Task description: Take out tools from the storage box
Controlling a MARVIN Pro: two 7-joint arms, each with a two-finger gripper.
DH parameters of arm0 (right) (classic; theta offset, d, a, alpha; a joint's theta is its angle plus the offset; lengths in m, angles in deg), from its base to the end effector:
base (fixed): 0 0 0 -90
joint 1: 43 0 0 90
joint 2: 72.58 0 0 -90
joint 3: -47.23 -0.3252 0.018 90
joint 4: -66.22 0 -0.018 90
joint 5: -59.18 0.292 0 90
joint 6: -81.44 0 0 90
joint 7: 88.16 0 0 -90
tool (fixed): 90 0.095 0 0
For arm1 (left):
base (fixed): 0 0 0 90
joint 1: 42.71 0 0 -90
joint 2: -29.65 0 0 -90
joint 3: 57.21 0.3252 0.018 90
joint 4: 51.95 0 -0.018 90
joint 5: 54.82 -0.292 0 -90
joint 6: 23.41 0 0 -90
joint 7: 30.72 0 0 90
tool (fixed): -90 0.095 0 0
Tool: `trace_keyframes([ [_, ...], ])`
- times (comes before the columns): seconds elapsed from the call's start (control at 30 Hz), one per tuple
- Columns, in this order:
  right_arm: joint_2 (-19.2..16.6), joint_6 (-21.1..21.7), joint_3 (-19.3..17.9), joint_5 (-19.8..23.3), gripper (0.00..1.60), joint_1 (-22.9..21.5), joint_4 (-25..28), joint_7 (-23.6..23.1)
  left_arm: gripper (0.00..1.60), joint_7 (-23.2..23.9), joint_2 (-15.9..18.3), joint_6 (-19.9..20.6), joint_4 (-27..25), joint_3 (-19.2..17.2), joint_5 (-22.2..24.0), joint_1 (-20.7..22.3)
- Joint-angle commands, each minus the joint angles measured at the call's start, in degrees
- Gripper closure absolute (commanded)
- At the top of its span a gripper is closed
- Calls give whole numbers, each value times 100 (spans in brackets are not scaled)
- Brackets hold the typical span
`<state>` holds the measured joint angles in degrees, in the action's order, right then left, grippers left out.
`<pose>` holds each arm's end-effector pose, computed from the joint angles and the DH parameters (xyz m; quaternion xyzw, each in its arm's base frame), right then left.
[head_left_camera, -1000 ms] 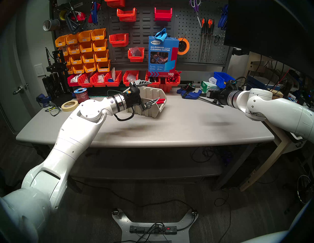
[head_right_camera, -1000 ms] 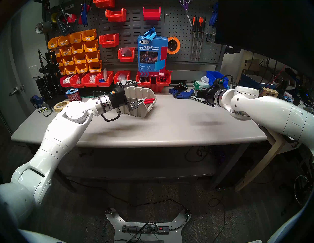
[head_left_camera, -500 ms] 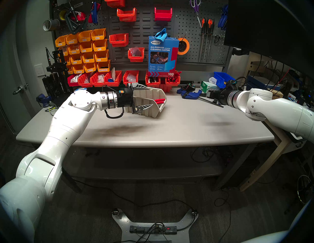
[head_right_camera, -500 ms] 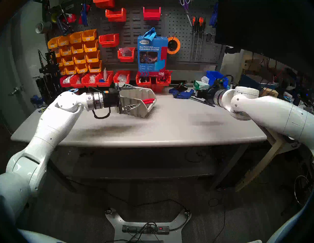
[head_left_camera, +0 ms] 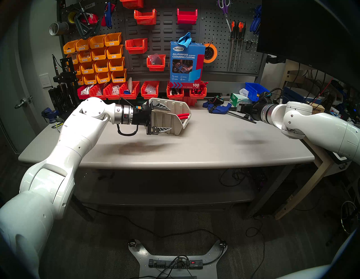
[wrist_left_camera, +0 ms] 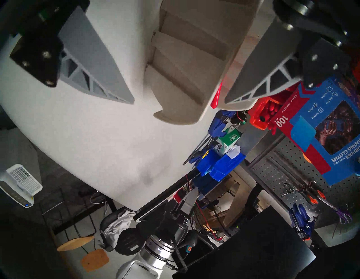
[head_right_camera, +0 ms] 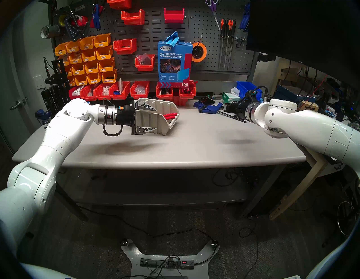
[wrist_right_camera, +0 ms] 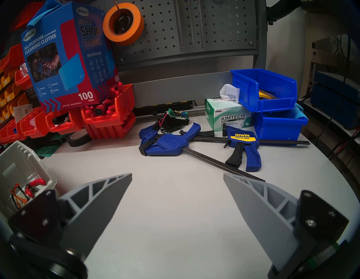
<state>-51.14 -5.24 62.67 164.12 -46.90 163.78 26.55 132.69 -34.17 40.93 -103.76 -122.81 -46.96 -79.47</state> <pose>0.4830 -0.1677 -0.0884 -0.8191 0.0228 -0.5701 0.0588 0.5646 0.0550 -0.1599 0.4404 -0.6711 0.5742 0.1616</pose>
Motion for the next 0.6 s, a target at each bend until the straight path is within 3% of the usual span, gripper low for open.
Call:
trace_keyframes([
  [0.0,-10,-15,-78,-26,0,-101,-11,6,0,-278,-345,-303,345,26,-179,438],
  [0.3,-10,-14,-79,-27,0,-102,-11,7,1,-530,-507,-599,645,36,-333,515],
  [0.33,-10,-14,-79,-27,0,-102,-10,7,94,-492,-516,-629,673,39,-329,534],
  [0.37,-10,-14,-79,-27,0,-102,-10,7,117,-397,-513,-662,711,43,-299,557],
  [0.4,-10,-14,-78,-28,0,-103,-10,8,160,-345,-511,-704,747,37,-275,574],
  [0.57,-11,-13,-78,-29,0,-103,-10,8,160,-41,-483,-843,933,1,-123,677],
])
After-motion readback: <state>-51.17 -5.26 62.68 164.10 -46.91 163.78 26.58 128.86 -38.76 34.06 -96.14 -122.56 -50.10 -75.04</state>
